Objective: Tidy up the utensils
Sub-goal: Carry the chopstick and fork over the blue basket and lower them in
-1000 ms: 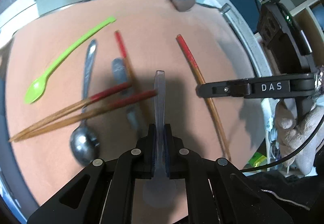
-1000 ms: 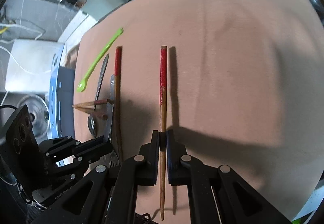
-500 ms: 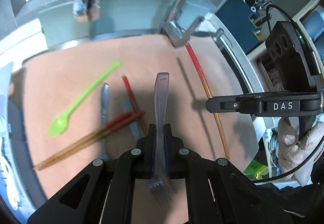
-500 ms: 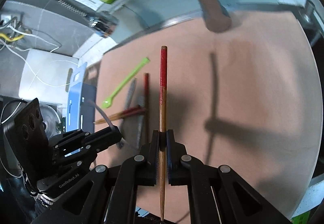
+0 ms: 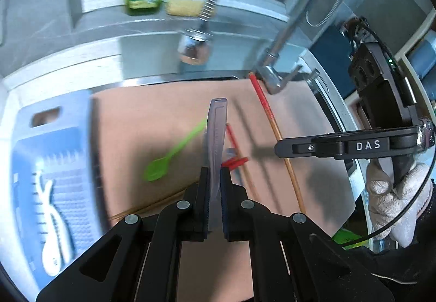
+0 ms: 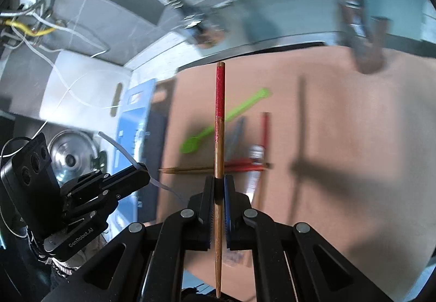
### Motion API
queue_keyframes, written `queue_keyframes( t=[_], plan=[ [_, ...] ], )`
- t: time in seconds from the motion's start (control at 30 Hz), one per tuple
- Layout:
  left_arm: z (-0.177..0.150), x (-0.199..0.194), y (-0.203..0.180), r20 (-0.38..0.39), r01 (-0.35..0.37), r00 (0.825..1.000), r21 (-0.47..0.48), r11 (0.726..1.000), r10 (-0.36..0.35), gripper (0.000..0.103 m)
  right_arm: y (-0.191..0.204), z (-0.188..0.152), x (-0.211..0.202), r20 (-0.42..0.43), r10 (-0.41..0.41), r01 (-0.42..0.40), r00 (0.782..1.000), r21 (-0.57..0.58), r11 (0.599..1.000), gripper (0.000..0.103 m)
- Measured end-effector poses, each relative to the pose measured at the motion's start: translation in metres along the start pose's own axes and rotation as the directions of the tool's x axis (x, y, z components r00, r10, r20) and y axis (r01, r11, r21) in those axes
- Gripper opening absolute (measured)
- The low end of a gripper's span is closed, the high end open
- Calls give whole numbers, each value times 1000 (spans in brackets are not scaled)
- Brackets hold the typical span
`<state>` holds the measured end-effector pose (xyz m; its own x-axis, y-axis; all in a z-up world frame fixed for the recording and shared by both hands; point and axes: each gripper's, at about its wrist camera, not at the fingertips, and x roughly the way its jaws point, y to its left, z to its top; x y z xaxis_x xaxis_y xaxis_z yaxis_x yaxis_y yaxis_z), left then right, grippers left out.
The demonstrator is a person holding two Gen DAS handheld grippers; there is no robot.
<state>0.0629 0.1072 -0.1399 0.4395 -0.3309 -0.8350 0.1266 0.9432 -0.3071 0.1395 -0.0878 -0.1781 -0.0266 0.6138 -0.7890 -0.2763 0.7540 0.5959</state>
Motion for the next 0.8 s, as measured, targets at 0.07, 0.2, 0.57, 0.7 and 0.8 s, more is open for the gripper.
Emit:
queue_keyframes(
  t=[0.07, 0.2, 0.57, 0.7, 0.8],
  plan=[
    [-4, -17, 17, 14, -19, 1000, -24, 1000, 20, 6, 18, 6, 10, -8, 24, -24, 1000, -17, 1000, 6],
    [-16, -43, 52, 35, -71, 997, -73, 995, 74, 6, 66, 13, 38, -29, 81, -82, 996, -61, 995, 6],
    [-58, -63, 148, -21, -162, 987, -205, 965, 161, 6, 170, 20, 135, -104, 136, -146, 985, -96, 985, 6],
    [-67, -59, 170, -40, -170, 985, -239, 956, 165, 6, 189, 16, 169, -137, 110, -124, 984, -93, 988, 6],
    [-72, -55, 183, -63, -186, 982, -243, 952, 176, 6, 194, 17, 189, -153, 81, -96, 985, -95, 991, 6]
  ],
)
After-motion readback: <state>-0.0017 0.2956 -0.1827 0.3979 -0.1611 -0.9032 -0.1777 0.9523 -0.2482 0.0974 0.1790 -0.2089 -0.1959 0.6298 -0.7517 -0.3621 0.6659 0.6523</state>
